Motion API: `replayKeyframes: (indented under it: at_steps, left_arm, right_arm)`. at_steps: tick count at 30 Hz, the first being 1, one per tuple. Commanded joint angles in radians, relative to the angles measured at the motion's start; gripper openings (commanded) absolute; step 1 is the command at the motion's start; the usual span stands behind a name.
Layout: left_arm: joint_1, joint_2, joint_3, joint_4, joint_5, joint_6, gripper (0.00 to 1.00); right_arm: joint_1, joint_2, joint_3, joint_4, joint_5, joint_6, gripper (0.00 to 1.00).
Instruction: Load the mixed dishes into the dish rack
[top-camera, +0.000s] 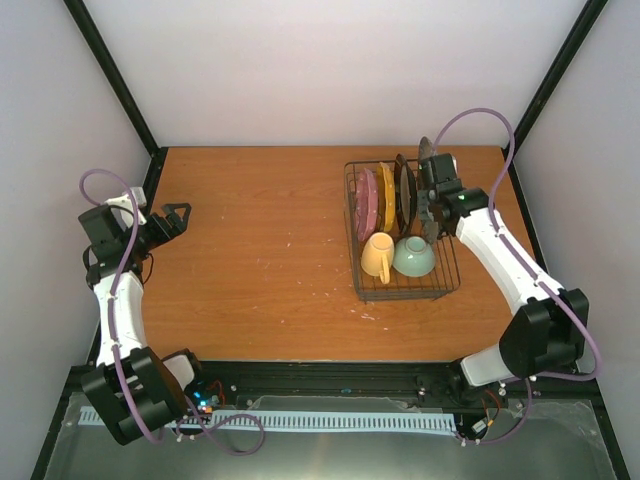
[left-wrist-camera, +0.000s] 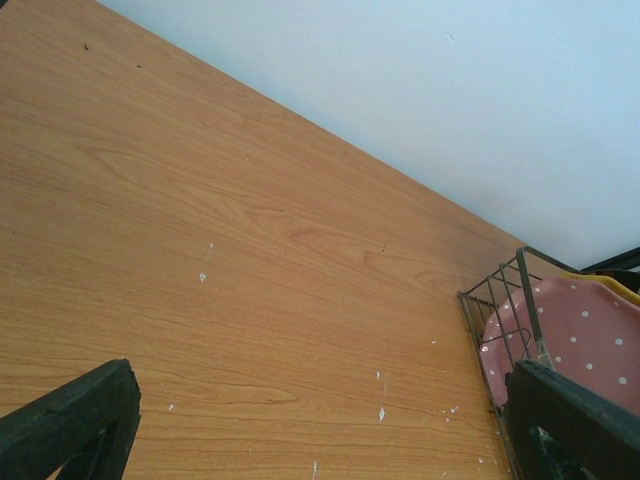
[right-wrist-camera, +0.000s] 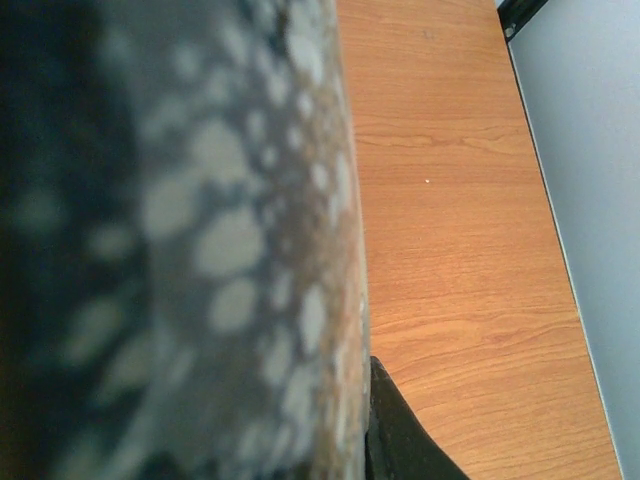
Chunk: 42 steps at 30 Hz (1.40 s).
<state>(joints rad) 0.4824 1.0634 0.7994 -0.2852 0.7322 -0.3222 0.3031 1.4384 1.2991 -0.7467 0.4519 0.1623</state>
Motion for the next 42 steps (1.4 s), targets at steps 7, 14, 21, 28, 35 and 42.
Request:
replayKeyframes:
  at_steps: [7,14,21,28,35,42]
  left_arm:
    - [-0.002,0.015,0.007,0.015,-0.002,0.030,1.00]
    - [-0.002,0.028,0.015,0.016,0.000,0.030,1.00]
    - [-0.002,0.028,0.018,0.019,0.004,0.022,1.00]
    - [-0.002,0.015,0.012,0.021,0.004,0.019,1.00]
    - [-0.002,0.007,0.008,0.022,0.016,0.009,1.00]
    - [-0.002,-0.033,-0.031,0.085,0.078,-0.033,1.00]
  right_arm:
    - [-0.013,0.063,-0.001,0.196,0.001,0.038,0.03]
    - [-0.016,0.099,-0.001,0.185,0.019,0.065,0.26]
    - [-0.016,0.080,0.021,0.166,0.056,0.077,0.61]
    - [-0.016,0.002,0.050,0.149,0.051,0.086,0.73]
    - [-0.016,-0.123,0.086,0.129,0.076,0.088,0.83]
    - [-0.016,-0.328,0.057,0.167,0.013,0.067,0.91]
